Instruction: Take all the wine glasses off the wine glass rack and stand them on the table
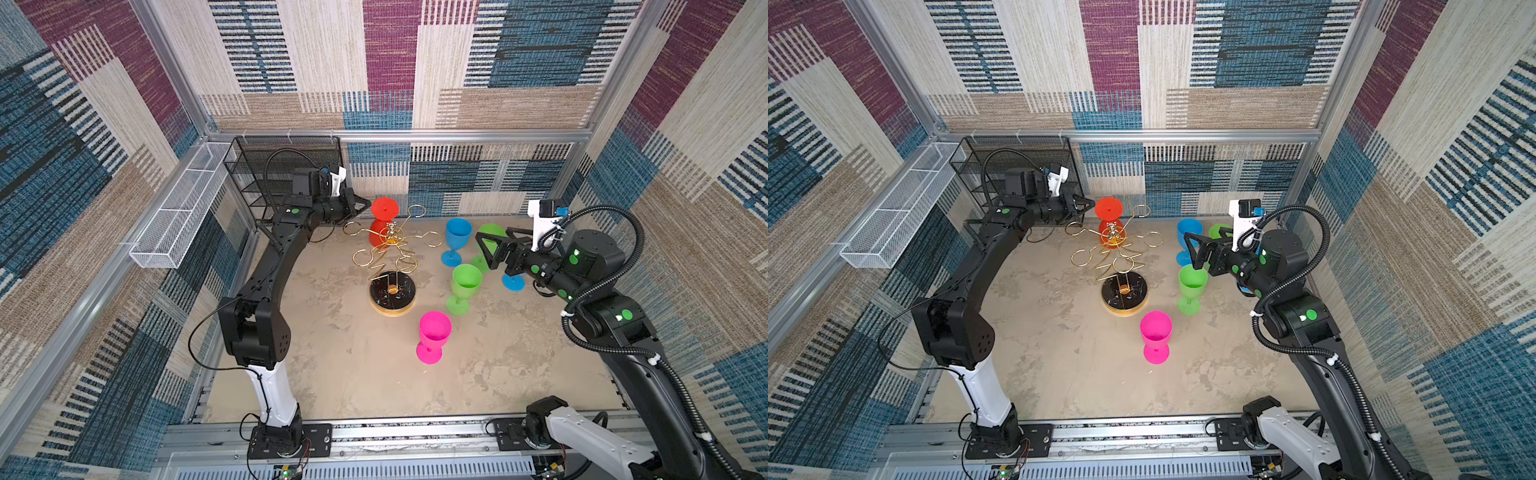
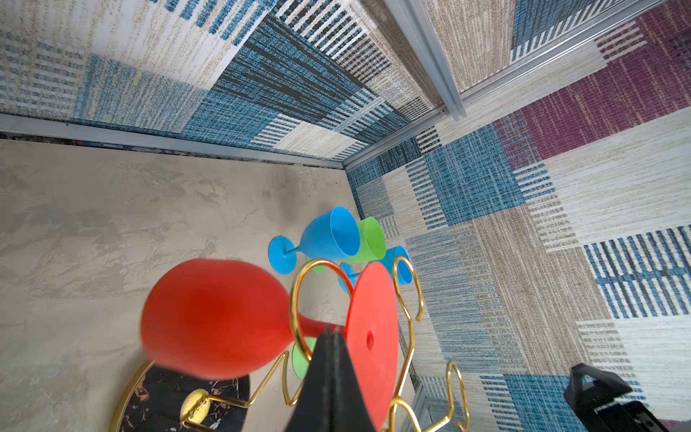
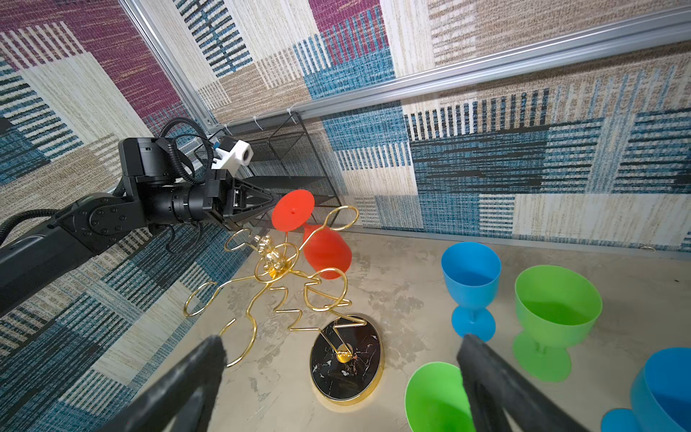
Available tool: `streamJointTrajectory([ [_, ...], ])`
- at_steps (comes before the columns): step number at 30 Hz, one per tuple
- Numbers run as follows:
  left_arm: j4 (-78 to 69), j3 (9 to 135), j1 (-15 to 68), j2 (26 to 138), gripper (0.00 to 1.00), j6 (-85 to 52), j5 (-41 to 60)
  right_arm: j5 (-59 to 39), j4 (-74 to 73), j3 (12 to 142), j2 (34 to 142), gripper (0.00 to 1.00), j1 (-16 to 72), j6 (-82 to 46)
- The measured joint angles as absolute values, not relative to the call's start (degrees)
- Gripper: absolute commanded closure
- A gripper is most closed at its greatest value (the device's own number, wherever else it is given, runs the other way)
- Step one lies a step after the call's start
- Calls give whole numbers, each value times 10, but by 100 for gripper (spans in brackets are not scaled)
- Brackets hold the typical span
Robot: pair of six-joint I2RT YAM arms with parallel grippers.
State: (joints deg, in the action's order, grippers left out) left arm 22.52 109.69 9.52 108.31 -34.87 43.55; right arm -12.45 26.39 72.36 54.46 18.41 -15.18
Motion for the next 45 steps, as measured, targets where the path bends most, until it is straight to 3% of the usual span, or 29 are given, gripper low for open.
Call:
streamJointTrajectory([
  [4,229,1105,95,1083,55,-354,439,-124,264,723,544,1,184,-152],
  [9,247,1120,95,1083,41,-348,436,-124,264,722,543,1,184,-152],
  [32,269,1101,95,1047,39,-316,424,-140,254,735,600,1,184,-141],
  [45,387,1135,117,1039,39,-239,404,-161,233,754,646,1,184,-130],
])
